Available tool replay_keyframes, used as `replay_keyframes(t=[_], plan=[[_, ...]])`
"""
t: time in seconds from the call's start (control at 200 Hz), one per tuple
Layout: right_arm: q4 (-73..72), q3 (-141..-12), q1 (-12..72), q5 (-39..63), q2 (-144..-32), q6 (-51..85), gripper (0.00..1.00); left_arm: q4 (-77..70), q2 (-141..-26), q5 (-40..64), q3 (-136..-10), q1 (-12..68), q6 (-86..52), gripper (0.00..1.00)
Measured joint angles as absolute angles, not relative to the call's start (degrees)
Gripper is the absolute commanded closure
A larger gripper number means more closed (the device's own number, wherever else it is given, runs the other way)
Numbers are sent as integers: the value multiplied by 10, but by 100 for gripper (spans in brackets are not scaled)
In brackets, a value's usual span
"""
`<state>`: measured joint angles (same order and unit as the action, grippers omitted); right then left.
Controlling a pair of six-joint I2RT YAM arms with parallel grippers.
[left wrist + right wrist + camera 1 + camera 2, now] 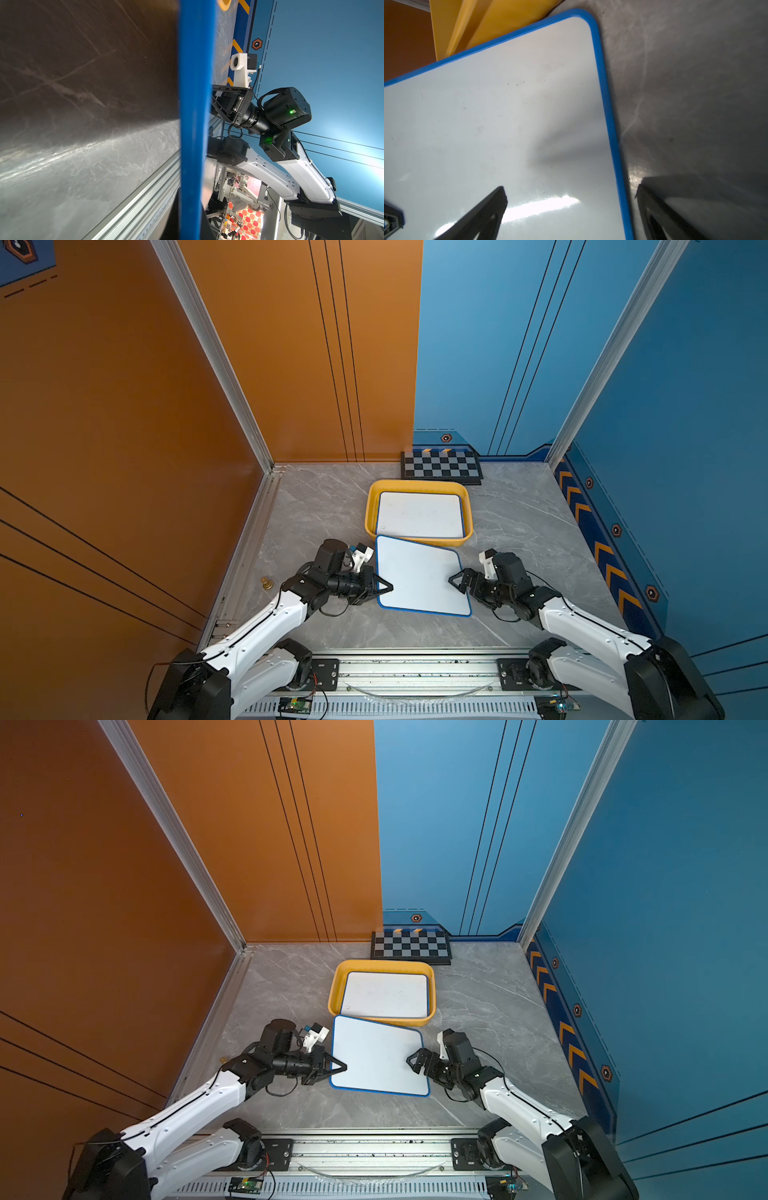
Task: Put the whiteboard into the storage box
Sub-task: Pick up the whiteboard at the center of the board.
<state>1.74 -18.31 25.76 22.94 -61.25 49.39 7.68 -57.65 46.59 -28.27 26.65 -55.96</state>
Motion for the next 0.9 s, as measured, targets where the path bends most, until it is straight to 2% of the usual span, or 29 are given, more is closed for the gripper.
replay_keyframes(t=[0.285, 0.616, 0.901], plan=[[44, -183, 236, 245, -588, 493, 0, 103, -572, 471, -290, 261, -548, 100], [155, -183, 148, 256, -523, 468, 0, 297, -562, 447, -397, 258, -477, 100], [197, -193, 90, 273, -523, 432, 1, 476, -578, 379, -538, 258, -387, 100]])
